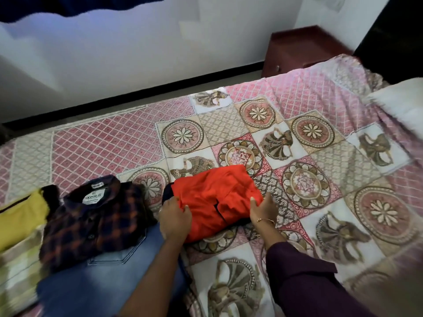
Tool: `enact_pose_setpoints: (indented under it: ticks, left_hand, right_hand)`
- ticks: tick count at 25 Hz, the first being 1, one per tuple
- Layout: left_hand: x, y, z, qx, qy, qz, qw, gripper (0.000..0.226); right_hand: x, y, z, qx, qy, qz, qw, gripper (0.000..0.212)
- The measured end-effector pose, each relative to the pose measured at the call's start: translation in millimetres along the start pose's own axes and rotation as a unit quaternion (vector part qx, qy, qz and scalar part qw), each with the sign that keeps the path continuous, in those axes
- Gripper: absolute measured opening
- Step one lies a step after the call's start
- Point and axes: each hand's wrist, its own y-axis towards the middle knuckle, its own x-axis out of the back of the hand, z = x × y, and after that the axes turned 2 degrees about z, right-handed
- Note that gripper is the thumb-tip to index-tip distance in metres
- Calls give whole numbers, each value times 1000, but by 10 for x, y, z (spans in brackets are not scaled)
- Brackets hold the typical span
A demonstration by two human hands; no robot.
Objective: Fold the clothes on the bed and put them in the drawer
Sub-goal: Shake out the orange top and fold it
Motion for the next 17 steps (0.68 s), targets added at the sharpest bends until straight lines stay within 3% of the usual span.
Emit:
enact_pose_setpoints:
  ticks: [4, 8, 13, 17]
  left_hand:
    - [152, -119, -382, -179, 81, 34, 980, 42]
    - [249, -392, -841, -322, 115, 57, 938, 54]
    - [314, -1036, -1249, -415, 97, 76, 902, 56]
    - [427, -1776, -1095, -473, 91, 113, 869, 58]
  right_hand:
    - [417, -258, 82, 129, -120, -56, 983, 58]
    - [890, -637, 9, 192, -181, -103, 959, 59]
    - [1412, -1329, -371, 167, -195, -152, 954, 59]
    - [1585, -2192, -817, 117, -168, -211, 956, 57]
